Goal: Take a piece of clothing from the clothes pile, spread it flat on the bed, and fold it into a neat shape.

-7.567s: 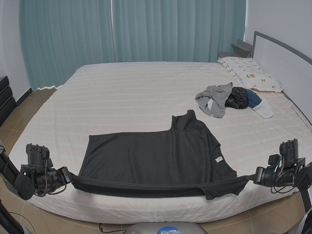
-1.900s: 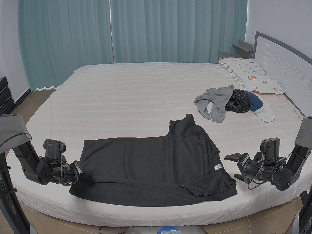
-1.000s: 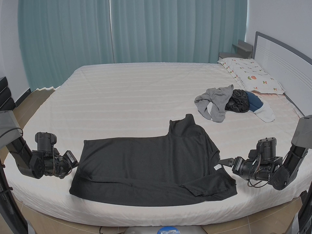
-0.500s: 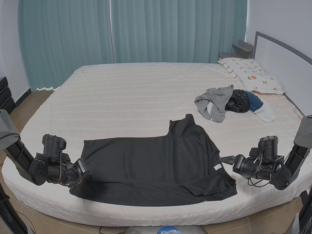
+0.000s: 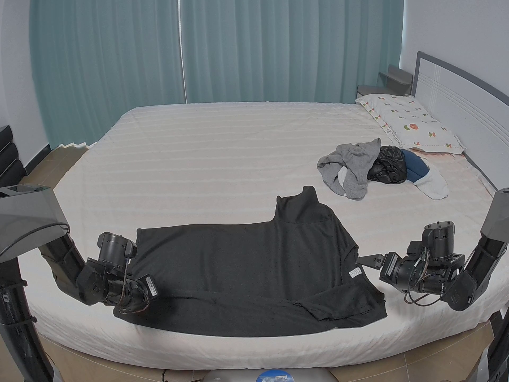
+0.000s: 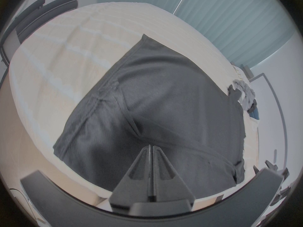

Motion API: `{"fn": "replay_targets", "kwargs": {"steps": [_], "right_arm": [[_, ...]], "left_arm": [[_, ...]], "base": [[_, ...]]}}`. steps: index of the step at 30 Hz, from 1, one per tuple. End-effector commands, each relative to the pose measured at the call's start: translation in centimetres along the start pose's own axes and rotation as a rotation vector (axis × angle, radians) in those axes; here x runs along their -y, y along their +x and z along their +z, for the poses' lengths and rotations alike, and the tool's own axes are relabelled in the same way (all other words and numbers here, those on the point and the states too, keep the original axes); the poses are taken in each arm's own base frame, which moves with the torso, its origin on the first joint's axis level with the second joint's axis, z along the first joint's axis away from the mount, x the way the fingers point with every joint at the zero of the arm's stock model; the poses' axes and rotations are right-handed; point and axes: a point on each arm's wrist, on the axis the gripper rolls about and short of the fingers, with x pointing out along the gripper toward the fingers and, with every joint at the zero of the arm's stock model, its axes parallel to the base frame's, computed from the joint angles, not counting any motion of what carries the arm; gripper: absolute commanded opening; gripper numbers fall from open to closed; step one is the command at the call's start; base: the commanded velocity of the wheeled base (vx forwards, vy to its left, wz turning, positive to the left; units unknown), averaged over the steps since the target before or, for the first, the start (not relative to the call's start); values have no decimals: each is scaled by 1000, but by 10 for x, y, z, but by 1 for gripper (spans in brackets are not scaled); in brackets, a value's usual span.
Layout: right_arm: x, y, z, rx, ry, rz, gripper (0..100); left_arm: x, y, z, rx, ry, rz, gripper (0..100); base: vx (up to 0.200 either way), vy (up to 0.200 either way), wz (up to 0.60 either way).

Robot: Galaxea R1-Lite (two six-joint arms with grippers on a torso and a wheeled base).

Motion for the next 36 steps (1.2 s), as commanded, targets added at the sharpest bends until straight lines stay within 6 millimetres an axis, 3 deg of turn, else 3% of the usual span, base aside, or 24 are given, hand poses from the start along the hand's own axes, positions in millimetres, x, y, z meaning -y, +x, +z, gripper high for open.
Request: {"fn": "replay_targets", "kwargs": {"steps": [1, 10, 16, 18, 24, 32, 33, 36], "right_arm": [[0, 1, -1, -4, -1, -1, 100], [0, 1, -1, -5, -1, -2, 100], [1, 2, -1, -2, 0, -6, 100], [0, 2, 0, 0, -1, -4, 100], [0, 3, 1, 1, -2, -3, 100], [0, 3, 0, -2, -4, -10, 100], [0, 3, 0, -2, -4, -10, 100], [1, 5, 0, -7, -9, -12, 100]], "left_arm": [[-6, 23, 10, 15, -4, 57, 0], [-7, 25, 43, 88, -40, 71, 0], [-12, 10, 58, 145, -76, 58, 0], [-16, -3, 66, 174, -97, 39, 0], [-13, -26, 69, 183, -133, -48, 0], [-13, -26, 67, 168, -140, -63, 0], [-13, -26, 67, 168, -138, -62, 100], [-14, -25, 66, 156, -136, -65, 100]], "base": [[0, 0, 0], [0, 0, 0], [0, 0, 0], [0, 0, 0], [0, 0, 0], [0, 0, 0], [0, 0, 0], [0, 0, 0]]}}
